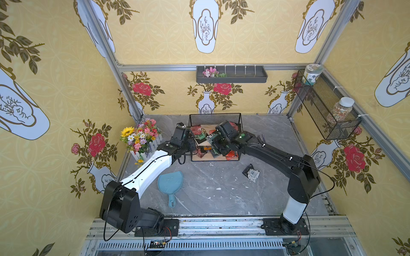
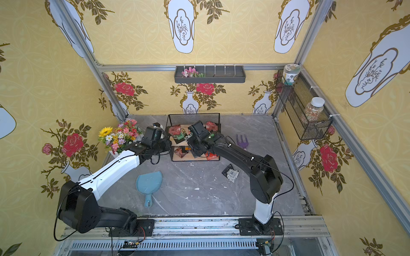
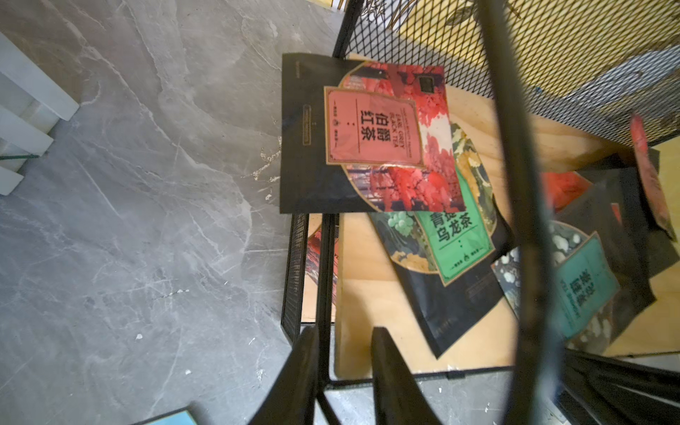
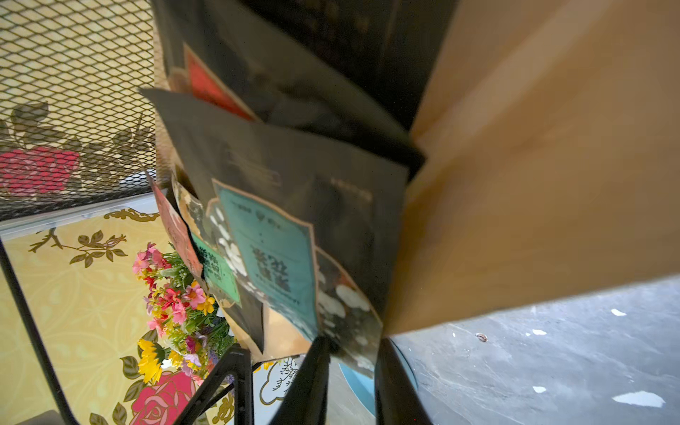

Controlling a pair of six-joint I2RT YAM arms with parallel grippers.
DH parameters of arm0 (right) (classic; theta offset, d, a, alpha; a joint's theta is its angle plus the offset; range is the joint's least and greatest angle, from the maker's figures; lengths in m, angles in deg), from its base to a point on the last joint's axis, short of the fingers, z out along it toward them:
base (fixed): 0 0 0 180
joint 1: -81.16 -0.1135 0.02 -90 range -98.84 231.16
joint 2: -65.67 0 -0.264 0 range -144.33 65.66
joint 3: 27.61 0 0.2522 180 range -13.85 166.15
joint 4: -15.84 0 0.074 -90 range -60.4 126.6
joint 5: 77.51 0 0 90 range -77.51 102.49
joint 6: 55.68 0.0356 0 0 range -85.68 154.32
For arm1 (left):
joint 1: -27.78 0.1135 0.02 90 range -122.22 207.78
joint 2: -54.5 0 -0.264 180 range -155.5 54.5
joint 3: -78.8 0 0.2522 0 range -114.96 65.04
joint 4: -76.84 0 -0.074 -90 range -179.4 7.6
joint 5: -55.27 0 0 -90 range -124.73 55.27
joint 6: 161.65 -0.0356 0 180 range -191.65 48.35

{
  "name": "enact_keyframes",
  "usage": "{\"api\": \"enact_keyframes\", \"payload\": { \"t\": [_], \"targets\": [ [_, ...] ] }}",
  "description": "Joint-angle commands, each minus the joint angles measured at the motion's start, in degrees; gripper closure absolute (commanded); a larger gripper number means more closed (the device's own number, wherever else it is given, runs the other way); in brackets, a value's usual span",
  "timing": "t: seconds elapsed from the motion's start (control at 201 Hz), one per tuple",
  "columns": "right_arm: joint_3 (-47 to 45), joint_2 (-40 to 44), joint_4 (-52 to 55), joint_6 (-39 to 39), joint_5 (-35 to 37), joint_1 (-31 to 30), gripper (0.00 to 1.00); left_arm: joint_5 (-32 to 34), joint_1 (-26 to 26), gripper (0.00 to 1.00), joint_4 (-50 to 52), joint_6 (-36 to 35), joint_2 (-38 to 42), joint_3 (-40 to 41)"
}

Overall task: Remove the tea bags from the shelf
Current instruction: Pick up the tea bag from the shelf.

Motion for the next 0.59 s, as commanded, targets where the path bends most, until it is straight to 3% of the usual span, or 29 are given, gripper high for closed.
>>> {"api": "enact_keyframes", "payload": {
  "t": [0.0,0.587],
  "targets": [
    [0.2,0.0,-1.5,0.8,1.1,0.0,0.80,-0.7,-0.1,0.70,-0.1,-0.5,-0.4,0.0],
    [2.3,1.0,-0.5,2.1,1.9,0.0,1.00,-0.7,-0.1,0.70,-0.1,-0.7,-0.9,-0.4]
  ]
}}
